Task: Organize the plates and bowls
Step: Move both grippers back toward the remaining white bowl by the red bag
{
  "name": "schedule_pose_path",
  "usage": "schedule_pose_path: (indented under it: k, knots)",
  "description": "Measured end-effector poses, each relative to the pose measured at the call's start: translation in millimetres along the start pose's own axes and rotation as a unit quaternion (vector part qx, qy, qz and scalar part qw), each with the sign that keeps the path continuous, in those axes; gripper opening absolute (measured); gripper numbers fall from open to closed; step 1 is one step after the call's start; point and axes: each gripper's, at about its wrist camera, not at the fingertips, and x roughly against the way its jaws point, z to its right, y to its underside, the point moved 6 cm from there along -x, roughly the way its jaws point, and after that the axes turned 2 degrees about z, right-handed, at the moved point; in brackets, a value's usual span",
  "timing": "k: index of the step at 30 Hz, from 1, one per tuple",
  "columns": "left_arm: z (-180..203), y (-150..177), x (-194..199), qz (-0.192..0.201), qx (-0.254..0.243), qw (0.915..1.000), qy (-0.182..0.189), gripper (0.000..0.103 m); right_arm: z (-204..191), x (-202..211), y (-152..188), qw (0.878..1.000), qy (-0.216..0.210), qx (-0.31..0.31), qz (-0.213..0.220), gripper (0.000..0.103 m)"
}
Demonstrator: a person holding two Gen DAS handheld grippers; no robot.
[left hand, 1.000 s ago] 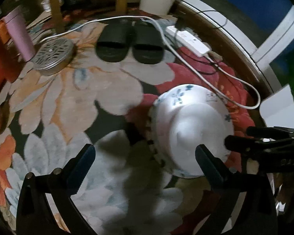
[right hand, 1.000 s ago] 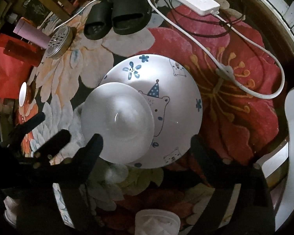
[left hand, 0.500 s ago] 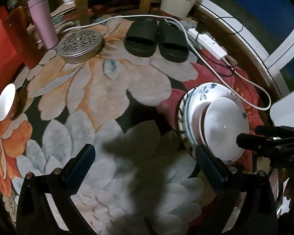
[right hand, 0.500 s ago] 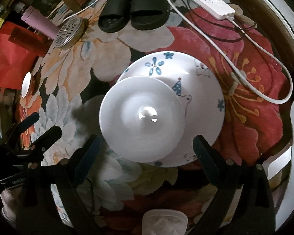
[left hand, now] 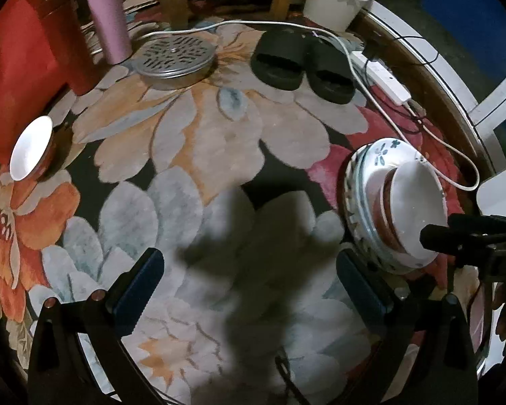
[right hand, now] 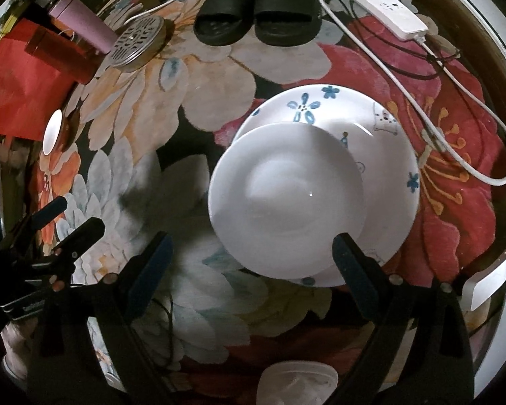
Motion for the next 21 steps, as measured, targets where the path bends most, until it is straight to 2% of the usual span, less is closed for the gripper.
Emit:
schedule_pose_path:
  k: [21]
  knots:
    - [-69,27,8,0.001,0.049,0.9984,-0.027,0.102,-46,-14,7,0.999,-0.006,0.034,-0.009,0.096]
